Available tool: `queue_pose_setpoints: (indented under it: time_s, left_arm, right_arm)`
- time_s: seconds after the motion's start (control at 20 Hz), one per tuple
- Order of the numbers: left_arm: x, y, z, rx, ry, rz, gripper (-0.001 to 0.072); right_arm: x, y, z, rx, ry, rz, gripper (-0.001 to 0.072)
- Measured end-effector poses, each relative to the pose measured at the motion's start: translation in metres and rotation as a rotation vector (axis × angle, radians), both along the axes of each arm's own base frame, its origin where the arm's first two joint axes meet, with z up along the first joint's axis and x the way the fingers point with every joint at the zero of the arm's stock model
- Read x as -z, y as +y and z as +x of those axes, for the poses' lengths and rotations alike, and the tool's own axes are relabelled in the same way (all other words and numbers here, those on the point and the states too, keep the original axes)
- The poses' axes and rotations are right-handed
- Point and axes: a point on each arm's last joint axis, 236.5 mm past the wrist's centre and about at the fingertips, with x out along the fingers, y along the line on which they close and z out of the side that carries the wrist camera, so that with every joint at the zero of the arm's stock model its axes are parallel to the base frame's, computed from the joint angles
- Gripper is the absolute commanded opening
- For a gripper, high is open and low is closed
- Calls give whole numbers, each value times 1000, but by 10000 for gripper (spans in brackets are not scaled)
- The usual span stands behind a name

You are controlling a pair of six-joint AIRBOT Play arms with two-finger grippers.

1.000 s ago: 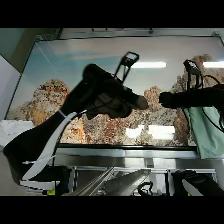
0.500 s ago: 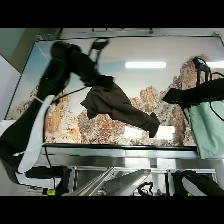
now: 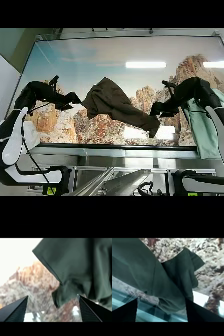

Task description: Fold the shirts.

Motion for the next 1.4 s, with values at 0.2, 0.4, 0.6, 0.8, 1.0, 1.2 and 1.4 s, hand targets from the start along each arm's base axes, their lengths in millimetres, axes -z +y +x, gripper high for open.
queue_pose_setpoints:
  time_s: [0.2,0.4,0.6,0.8,1.0,1.2,1.4]
  left_arm:
    - [31,4,28,-34,4,-54,700]
    - [50,-25,43,34,32,-91,420]
    - [55,-43,49,104,45,-98,11]
    - [23,-41,61,109,-27,-94,11]
    - [-50,-28,75,78,-194,-75,10]
    - [-226,-20,78,71,-591,-27,10]
    - [-450,-26,2,65,-1113,41,10]
  right_arm:
    - [14,6,-1,-28,23,11,646]
    - [22,9,-2,-37,38,16,646]
    - [27,15,-5,-67,48,25,108]
    - [25,24,-4,-117,26,51,23]
    - [-17,29,39,-127,-134,76,23]
    - [-181,27,114,-89,-589,116,22]
    - [-407,22,91,-54,-1186,163,23]
